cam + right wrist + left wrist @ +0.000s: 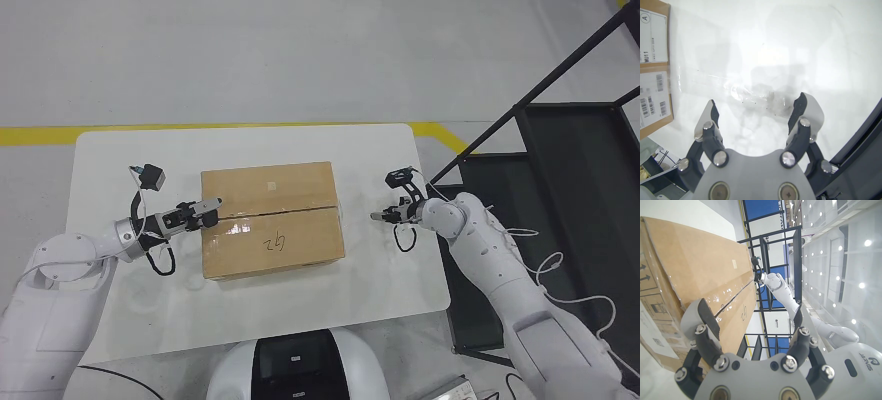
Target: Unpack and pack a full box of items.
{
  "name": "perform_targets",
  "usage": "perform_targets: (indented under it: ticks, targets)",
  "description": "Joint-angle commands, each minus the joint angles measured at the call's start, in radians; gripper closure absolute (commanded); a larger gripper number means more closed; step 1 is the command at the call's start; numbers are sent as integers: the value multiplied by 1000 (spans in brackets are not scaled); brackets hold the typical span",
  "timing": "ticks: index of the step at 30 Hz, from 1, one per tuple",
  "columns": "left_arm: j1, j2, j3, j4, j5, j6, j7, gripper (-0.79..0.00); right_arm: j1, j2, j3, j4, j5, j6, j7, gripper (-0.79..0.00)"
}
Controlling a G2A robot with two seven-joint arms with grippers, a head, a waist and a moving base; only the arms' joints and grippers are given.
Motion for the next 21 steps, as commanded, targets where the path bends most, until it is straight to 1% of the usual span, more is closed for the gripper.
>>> perform_targets:
  ticks: [1,2,3,4,6,7,8,9,11,12,13,17,21]
  targets:
    - [0,0,0,0,0,0,0,-785,5,-2,-4,9,-1,3,2,-711]
    - [0,0,0,0,0,0,0,-785,8,-3,-6,12,-1,4,5,-674]
    - [0,0,0,0,0,0,0,-785,11,-4,-9,15,-4,6,7,-656]
    - [0,0,0,0,0,0,0,-785,14,-5,-13,17,-10,6,13,-610]
    - [0,0,0,0,0,0,0,-785,19,-6,-19,22,-21,3,18,-603]
    - [0,0,0,0,0,0,0,-785,20,-7,-20,25,-23,3,15,-554]
    - [0,0,0,0,0,0,0,-785,21,-7,-21,27,-25,2,12,-489]
    - [0,0,0,0,0,0,0,-785,22,-7,-22,29,-30,0,12,-354]
    - [0,0,0,0,0,0,0,-785,25,-6,-23,28,-42,-3,14,-172]
    - [0,0,0,0,0,0,0,-785,25,-6,-23,28,-46,-4,16,-18]
    - [0,0,0,0,0,0,0,-785,24,-5,-22,28,-49,-5,15,0]
    - [0,0,0,0,0,0,0,-785,21,-3,-19,26,-60,-10,18,0]
    - [0,0,0,0,0,0,0,-785,15,7,1,-4,-72,-26,11,0]
